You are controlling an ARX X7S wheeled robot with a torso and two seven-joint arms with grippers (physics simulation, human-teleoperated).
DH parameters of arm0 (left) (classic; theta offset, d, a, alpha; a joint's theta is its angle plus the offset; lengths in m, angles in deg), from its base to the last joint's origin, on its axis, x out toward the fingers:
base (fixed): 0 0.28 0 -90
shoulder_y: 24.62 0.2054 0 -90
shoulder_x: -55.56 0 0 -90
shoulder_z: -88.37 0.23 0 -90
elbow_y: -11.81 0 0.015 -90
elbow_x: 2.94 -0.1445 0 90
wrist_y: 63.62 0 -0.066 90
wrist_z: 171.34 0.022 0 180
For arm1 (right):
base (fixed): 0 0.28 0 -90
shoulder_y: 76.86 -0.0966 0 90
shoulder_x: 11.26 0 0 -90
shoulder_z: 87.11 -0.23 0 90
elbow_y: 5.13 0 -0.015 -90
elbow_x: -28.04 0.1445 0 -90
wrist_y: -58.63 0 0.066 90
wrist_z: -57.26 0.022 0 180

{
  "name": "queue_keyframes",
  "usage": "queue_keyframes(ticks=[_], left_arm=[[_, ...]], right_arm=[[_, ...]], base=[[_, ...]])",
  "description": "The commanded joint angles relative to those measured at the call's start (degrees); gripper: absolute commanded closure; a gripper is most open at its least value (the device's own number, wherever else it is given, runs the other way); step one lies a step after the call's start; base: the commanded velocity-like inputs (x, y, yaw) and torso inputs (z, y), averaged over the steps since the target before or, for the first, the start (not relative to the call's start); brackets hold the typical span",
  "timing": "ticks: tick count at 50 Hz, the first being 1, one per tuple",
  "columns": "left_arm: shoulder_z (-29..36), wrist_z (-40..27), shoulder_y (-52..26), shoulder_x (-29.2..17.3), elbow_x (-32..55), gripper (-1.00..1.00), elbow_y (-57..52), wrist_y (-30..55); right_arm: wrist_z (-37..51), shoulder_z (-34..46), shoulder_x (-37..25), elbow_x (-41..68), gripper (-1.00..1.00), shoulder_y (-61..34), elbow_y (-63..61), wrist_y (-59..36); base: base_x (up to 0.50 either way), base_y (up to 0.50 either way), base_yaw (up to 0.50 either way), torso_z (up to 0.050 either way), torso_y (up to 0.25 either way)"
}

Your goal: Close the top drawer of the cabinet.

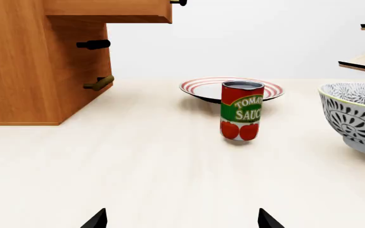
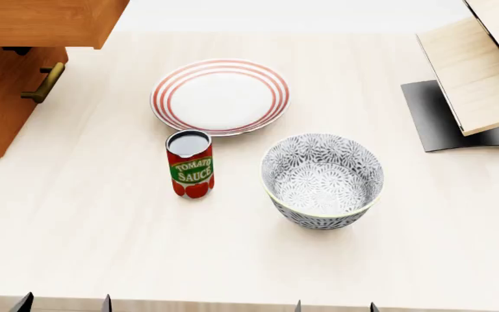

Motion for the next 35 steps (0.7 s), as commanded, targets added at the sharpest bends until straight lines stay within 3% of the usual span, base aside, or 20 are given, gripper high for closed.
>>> queue_keyframes(ticks=[1, 7, 13, 17, 19, 22, 25, 31, 35], left_arm=[[0.8, -0.8, 0.0, -0.7, 0.7, -1.0, -0.3, 0.3], [4.2, -3.3, -3.0, -1.6, 0.4, -1.0, 5.2, -3.1], [3.5, -3.2, -5.3, -2.2, 4.9, -1.0, 5.2, 1.9], [3.1, -5.6, -7.0, -2.6, 8.6, -1.0, -8.7, 19.5], [3.2, -6.5, -7.5, -2.8, 9.3, -1.0, -12.0, 22.9], [0.6, -9.7, -17.8, -3.0, 16.9, -1.0, -29.1, 48.7], [-0.6, -12.7, -27.6, -2.7, 18.8, -1.0, -33.9, 59.8], [-2.3, -15.6, -40.9, -1.5, 22.2, -1.0, -34.5, 71.5], [-1.4, -16.6, -44.3, -1.8, 22.5, -1.0, -32.9, 72.6]], right_arm=[[0.9, 0.8, -0.6, 0.6, -1.0, 0.1, -0.6, -0.5], [0.8, 2.0, -2.1, 2.6, -1.0, -5.4, 9.7, 4.5], [2.5, 2.5, -2.5, 3.4, -1.0, -6.3, 9.3, 1.9], [4.3, 1.6, -2.8, 6.9, -1.0, -7.7, -3.1, -12.2], [3.9, 1.9, -3.3, 8.0, -1.0, -7.9, -6.1, -14.5], [8.0, 1.7, -4.5, 10.4, -1.0, -15.2, -26.5, -38.8], [9.3, 0.1, -4.7, 14.3, -1.0, -25.4, -32.4, -55.6], [11.8, 0.8, -5.2, 14.7, -1.0, -37.6, -35.2, -67.1], [12.3, 0.9, -5.1, 15.4, -1.0, -42.2, -34.8, -70.7]], base=[[0.0, 0.0, 0.0, 0.0, 0.0], [0.0, 0.0, 0.0, 0.0, 0.0], [0.0, 0.0, 0.0, 0.0, 0.0], [0.0, 0.0, 0.0, 0.0, 0.0], [0.0, 0.0, 0.0, 0.0, 0.0], [0.0, 0.0, 0.0, 0.0, 0.0], [0.0, 0.0, 0.0, 0.0, 0.0], [0.0, 0.0, 0.0, 0.0, 0.0], [0.0, 0.0, 0.0, 0.0, 0.0]])
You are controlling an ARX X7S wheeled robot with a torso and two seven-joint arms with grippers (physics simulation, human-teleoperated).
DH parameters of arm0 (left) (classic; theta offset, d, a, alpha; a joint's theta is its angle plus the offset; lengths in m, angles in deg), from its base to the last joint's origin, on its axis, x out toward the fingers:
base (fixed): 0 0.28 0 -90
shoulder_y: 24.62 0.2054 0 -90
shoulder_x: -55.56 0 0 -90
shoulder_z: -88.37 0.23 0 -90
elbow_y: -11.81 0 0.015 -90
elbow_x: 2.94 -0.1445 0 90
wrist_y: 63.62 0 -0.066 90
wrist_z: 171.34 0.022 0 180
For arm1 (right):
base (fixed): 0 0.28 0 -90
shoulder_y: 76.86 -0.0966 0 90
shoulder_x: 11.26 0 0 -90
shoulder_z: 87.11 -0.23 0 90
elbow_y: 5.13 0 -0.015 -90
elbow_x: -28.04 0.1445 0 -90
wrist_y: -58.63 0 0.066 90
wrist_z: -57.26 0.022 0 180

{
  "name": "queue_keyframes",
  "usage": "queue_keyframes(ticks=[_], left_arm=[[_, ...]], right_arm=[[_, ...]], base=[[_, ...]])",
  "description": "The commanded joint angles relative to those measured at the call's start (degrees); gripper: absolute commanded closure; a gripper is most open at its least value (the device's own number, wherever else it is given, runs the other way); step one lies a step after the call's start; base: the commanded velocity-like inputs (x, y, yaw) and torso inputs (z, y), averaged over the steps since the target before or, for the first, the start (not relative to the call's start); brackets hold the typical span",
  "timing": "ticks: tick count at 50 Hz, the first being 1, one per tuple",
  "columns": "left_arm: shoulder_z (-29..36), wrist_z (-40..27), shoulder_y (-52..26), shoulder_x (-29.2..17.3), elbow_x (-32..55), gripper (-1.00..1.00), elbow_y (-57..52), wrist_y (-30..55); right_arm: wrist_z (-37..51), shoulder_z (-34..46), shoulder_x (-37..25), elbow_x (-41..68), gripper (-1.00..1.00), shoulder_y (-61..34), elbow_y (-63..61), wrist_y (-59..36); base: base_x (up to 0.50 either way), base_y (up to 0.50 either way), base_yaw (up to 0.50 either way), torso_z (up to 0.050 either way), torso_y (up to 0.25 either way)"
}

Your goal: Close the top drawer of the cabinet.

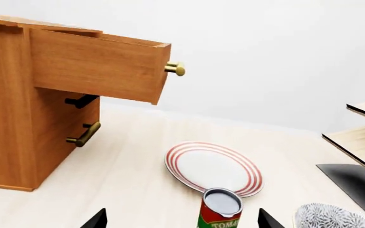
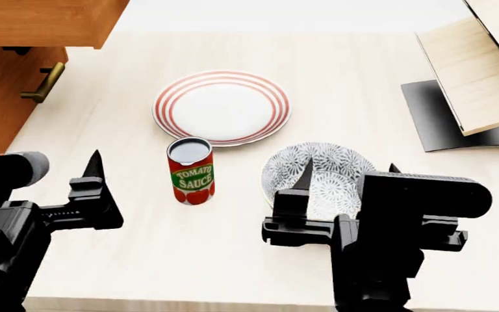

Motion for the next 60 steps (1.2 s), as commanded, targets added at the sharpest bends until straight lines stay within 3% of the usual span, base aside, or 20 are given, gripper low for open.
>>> queue_keyframes(ticks=[1, 20, 60], left_arm=[[-1.1, -4.8, -16.7, 0.2, 5.9, -1.0, -6.7, 20.7], [2.3, -6.2, -15.4, -2.4, 5.8, -1.0, -4.5, 16.1], [3.5, -8.1, -13.7, -3.2, 8.5, -1.0, -2.1, 13.5]], right_arm=[[3.7, 0.8, -1.3, 3.3, -1.0, -16.7, -10.0, -23.4], [4.9, 2.7, -2.4, 3.0, -1.0, -17.3, -6.8, -21.1], [4.5, 3.4, -2.9, 5.4, -1.0, -14.6, -3.0, -16.9]], base=[[0.0, 0.0, 0.0, 0.0, 0.0], [0.0, 0.0, 0.0, 0.0, 0.0], [0.46, 0.0, 0.0, 0.0, 0.0]])
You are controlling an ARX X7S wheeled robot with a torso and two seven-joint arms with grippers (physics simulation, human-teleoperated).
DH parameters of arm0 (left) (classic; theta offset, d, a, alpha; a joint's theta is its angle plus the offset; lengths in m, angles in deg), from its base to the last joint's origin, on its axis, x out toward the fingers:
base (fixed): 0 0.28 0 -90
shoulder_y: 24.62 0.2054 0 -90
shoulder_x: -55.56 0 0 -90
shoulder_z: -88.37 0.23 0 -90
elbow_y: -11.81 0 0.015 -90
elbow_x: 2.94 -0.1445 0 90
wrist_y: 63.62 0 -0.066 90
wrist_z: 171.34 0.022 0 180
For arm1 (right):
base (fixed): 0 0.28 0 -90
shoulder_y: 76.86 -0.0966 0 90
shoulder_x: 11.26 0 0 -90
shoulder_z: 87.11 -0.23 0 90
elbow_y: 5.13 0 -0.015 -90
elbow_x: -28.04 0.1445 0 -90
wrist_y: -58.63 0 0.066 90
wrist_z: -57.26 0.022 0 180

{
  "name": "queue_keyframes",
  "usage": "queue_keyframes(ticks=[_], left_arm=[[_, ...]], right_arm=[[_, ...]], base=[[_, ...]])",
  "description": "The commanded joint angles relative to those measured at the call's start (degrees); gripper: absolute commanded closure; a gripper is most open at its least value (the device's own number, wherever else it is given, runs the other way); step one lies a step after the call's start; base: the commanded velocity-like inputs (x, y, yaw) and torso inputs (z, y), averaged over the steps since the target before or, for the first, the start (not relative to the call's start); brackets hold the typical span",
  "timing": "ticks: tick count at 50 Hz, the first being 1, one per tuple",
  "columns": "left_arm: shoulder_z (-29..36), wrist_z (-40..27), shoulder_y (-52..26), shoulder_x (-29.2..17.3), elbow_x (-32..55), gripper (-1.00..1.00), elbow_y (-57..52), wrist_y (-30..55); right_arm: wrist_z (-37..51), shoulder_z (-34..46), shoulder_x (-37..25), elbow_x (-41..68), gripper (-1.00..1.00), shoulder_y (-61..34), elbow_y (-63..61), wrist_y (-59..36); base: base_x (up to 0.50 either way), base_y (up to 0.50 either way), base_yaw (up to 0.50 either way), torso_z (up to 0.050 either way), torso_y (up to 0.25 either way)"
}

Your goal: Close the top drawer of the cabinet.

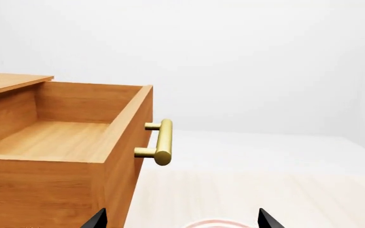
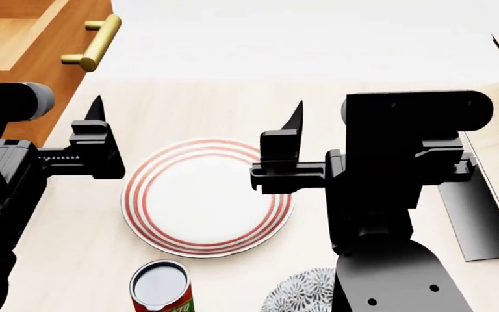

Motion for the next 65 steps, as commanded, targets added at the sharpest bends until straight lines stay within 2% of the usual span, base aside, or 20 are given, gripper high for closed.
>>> queue_keyframes(ticks=[1, 8, 12, 15, 25, 34, 36, 40, 41, 42, 44, 54, 56, 57, 60, 61, 63, 65], left_arm=[[0.0, -0.4, 0.5, 0.1, 1.6, -1.0, -0.2, 0.4], [1.7, -1.5, 1.2, 1.0, 2.0, -1.0, -0.7, 0.7], [5.6, -2.4, 2.8, 2.4, 1.2, -1.0, 1.0, -0.7], [8.4, -2.4, 1.6, 3.2, 0.0, -1.0, 5.2, -3.4], [9.6, -2.4, -3.7, 3.6, -0.2, -1.0, 16.4, -8.7], [12.2, 0.2, -15.8, 4.7, -2.8, -1.0, 42.2, -22.3], [13.9, -0.4, -20.0, 5.0, -4.0, -1.0, 51.3, -26.8], [16.5, -0.4, -26.7, 5.2, -0.8, -1.0, 65.9, -33.7], [17.1, -0.6, -27.0, 5.1, -0.2, -1.0, 66.5, -34.3], [18.4, -0.2, -29.4, 5.3, 1.2, -1.0, 73.0, -37.4], [20.0, 0.7, -31.0, 5.2, 3.6, -1.0, 76.9, -39.6], [21.8, -3.2, -27.3, 0.7, 4.4, -1.0, 67.4, -37.1], [21.1, -3.0, -27.4, 0.0, 4.7, -1.0, 68.6, -37.7], [20.6, -2.5, -29.3, -1.7, 3.3, -1.0, 75.2, -40.9], [20.5, -1.8, -30.8, -2.0, 2.3, -1.0, 80.4, -43.7], [19.4, -4.3, -39.1, -9.3, -0.3, -1.0, 89.0, -51.1], [18.7, -3.9, -40.9, -9.5, -1.5, -1.0, 103.1, -53.2], [17.5, -4.0, -40.9, -9.9, -2.4, -1.0, 103.1, -53.0]], right_arm=[[0.0, -0.5, 0.3, 0.9, -1.0, 0.6, 1.8, 1.0], [0.5, 0.2, 0.1, 0.8, -1.0, 0.7, 2.4, 1.2], [0.7, 1.0, -0.2, 0.3, -1.0, 1.0, 3.7, 2.1], [0.7, 1.0, -0.4, 0.6, -1.0, 1.4, 3.0, 1.8], [0.7, 1.0, -0.7, 1.5, -1.0, 1.8, 1.6, 1.7], [0.9, 2.5, -0.9, 1.4, -1.0, 2.0, 2.2, 2.4], [1.0, 2.5, -0.9, 1.5, -1.0, 2.0, 2.2, 2.3], [1.2, 2.9, -0.9, 1.7, -1.0, 2.3, 1.7, 2.2], [1.2, 2.9, -0.9, 1.7, -1.0, 2.3, 1.8, 2.2], [1.3, 3.0, -0.9, 1.7, -1.0, 2.5, 1.8, 2.3], [1.4, 3.1, -0.9, 1.8, -1.0, 2.5, 1.5, 2.2], [1.9, 3.2, -1.0, 2.0, -1.0, 3.8, 1.7, 3.1], [2.0, 3.4, -1.0, 2.0, -1.0, 3.9, 1.9, 3.3], [2.5, 4.2, -0.4, 1.7, -1.0, 3.8, 2.5, 3.4], [2.7, 4.6, -0.3, 1.5, -1.0, 3.5, 3.1, 3.7], [3.0, 5.7, 0.3, 1.0, -1.0, 3.4, 4.8, 4.1], [3.2, 6.0, 0.4, 1.0, -1.0, 3.1, 5.2, 4.1], [3.3, 6.0, 0.4, 1.1, -1.0, 3.0, 5.2, 4.0]], base=[[0.0, 0.0, 0.0, 0.0, 0.0], [0.0, 0.0, 0.0, 0.0, 0.0], [0.0, 0.0, 0.0, 0.0, 0.0], [0.0, 0.0, 0.0, 0.0, 0.0], [0.0, 0.0, 0.0, 0.0, 0.0], [0.0, 0.0, 0.0, 0.0, 0.0], [0.0, 0.0, 0.0, 0.0, 0.0], [0.0, 0.0, 0.0, 0.0, 0.0], [0.0, 0.0, 0.0, 0.0, 0.0], [0.0, 0.0, 0.0, 0.0, 0.0], [0.0, 0.0, 0.0, 0.0, 0.0], [0.0, 0.0, 0.0, 0.0, 0.0], [0.0, 0.0, 0.0, 0.0, 0.0], [0.0, 0.0, 0.0, 0.0, 0.0], [0.0, 0.0, 0.0, 0.0, 0.0], [0.0, 0.0, 0.0, 0.0, 0.0], [0.0, 0.0, 0.0, 0.0, 0.0], [0.0, 0.0, 0.0, 0.0, 0.0]])
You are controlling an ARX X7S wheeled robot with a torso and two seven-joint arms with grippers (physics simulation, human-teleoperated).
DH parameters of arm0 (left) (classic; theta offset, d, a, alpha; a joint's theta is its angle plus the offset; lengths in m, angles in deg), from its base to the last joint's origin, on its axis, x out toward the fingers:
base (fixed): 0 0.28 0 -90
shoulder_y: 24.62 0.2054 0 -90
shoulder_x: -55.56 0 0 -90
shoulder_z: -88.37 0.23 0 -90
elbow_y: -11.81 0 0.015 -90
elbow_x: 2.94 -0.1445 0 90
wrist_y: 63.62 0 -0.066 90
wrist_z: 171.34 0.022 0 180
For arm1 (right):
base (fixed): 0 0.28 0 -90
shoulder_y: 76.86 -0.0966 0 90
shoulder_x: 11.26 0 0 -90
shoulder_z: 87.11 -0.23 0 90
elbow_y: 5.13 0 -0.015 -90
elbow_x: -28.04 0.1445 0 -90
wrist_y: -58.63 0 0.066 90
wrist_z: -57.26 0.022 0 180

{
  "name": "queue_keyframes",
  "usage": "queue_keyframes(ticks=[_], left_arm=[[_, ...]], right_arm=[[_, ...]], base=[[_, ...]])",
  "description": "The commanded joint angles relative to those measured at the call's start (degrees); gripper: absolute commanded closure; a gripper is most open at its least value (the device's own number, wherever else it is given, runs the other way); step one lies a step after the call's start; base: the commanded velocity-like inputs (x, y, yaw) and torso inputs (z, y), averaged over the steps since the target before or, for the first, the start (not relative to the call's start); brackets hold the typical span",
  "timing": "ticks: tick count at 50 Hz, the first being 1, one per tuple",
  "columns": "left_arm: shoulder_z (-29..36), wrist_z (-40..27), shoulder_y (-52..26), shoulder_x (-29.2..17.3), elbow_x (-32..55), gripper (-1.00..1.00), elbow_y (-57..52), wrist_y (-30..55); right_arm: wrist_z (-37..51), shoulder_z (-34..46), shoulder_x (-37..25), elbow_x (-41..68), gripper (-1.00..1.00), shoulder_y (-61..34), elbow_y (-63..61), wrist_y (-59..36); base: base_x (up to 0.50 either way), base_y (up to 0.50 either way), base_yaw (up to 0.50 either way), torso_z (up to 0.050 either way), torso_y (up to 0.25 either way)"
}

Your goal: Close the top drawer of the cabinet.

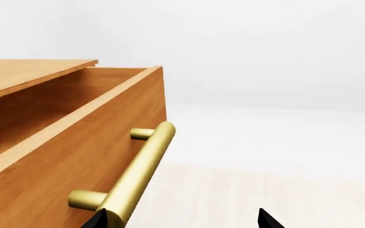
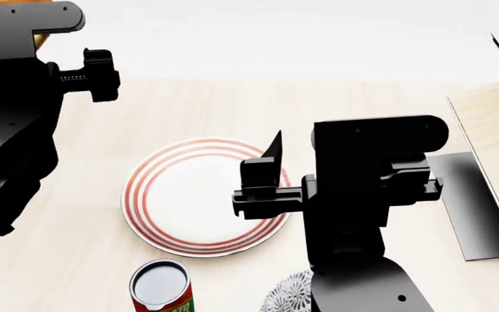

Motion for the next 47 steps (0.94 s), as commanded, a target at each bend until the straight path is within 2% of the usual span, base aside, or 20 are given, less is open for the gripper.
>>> queue_keyframes(ticks=[1, 10, 21, 47], left_arm=[[-2.1, -1.8, -9.8, -9.1, -4.0, -1.0, 24.2, -11.3], [-8.2, -2.3, -9.6, -11.0, -9.5, -1.0, 24.2, -10.2], [-13.4, -2.2, -8.9, -10.8, -14.6, -1.0, 24.2, -10.1], [-19.2, -0.2, -8.5, -9.6, -20.4, -1.0, 24.2, -10.5]], right_arm=[[1.0, 1.9, 0.8, -0.4, -1.0, -0.4, 2.2, 0.7], [1.4, 2.1, 0.7, -0.1, -1.0, -0.3, 2.5, 1.0], [1.6, 2.2, 0.2, 0.5, -1.0, -0.1, 2.6, 1.2], [2.3, 2.5, -0.3, 1.4, -1.0, 0.0, 3.3, 2.1]], base=[[0.0, 0.0, 0.0, 0.0, 0.0], [0.0, 0.0, 0.0, 0.0, 0.0], [0.0, 0.0, 0.0, 0.0, 0.0], [0.0, 0.0, 0.0, 0.0, 0.0]])
